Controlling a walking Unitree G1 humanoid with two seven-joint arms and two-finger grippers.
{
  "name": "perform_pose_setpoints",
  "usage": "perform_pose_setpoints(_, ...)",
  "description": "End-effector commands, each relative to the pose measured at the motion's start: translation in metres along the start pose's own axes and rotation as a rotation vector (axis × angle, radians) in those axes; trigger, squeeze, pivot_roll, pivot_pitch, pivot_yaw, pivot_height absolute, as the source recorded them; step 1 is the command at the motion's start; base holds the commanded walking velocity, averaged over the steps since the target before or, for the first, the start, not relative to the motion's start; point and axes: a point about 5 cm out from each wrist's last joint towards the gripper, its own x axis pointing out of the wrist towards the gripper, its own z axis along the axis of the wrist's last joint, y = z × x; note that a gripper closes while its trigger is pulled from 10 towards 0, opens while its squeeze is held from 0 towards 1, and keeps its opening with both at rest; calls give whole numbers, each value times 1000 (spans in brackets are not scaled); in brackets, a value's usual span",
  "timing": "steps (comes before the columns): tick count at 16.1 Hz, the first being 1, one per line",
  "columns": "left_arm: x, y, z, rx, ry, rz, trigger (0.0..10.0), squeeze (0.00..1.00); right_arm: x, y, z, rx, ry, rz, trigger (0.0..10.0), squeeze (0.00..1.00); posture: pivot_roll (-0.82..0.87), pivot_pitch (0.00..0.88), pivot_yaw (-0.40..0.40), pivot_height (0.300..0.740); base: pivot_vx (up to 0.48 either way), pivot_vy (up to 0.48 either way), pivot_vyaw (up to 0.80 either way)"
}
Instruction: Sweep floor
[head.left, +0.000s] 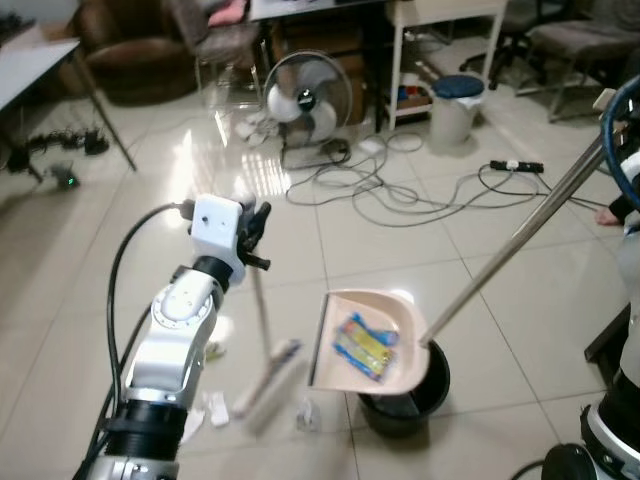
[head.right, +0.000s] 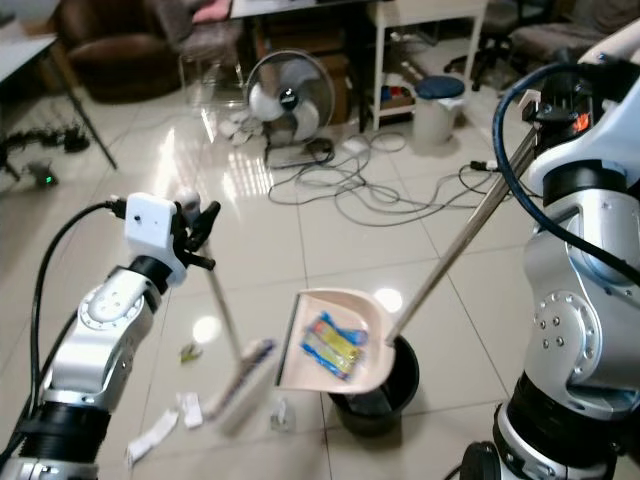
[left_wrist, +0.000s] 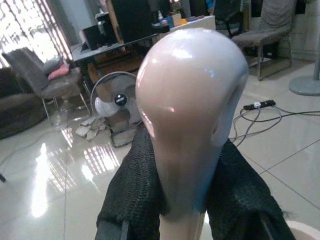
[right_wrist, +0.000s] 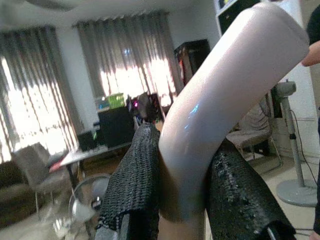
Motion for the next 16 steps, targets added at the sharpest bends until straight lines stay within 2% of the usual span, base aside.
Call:
perform_pose_setpoints(1,2,-3,7,-11,-30,-6,10000,0,-3,-4,10,4,-56,-17,10000,0,-100,24,116,740,0,0,0)
perform_pose_setpoints(4,1,-2,5,-29,-27,11,10000,0,-3,-6,9,-7,-58,-19,10000,0,-98,32,112,740,0,0,0)
perform_pose_setpoints(6,0,-1,5,2,-27,12,10000,0,-4,-6,9,-12,-58,-20,10000,0,-98,33,112,740,0,0,0)
perform_pose_setpoints(7,-1,-1,5,20,-28,12,10000,0,-4,-7,8,-16,-56,-20,10000,0,-98,34,112,740,0,-480,0)
perform_pose_setpoints(9,0,-1,2,-30,-12,27,10000,0,-3,-8,9,-28,-59,-16,10000,0,-101,37,111,740,0,-202,0)
perform_pose_setpoints(10,0,-1,2,-24,-11,29,10000,0,-3,-8,9,-30,-60,-13,10000,0,-100,37,109,740,0,0,0)
perform_pose_setpoints(13,-1,9,2,89,-2,99,10000,0,0,-3,8,-39,-66,19,10000,0,-92,42,102,740,0,0,0)
perform_pose_setpoints(16,-4,20,0,101,8,155,10000,0,3,5,7,-52,-90,57,10000,0,-85,43,100,740,0,0,0)
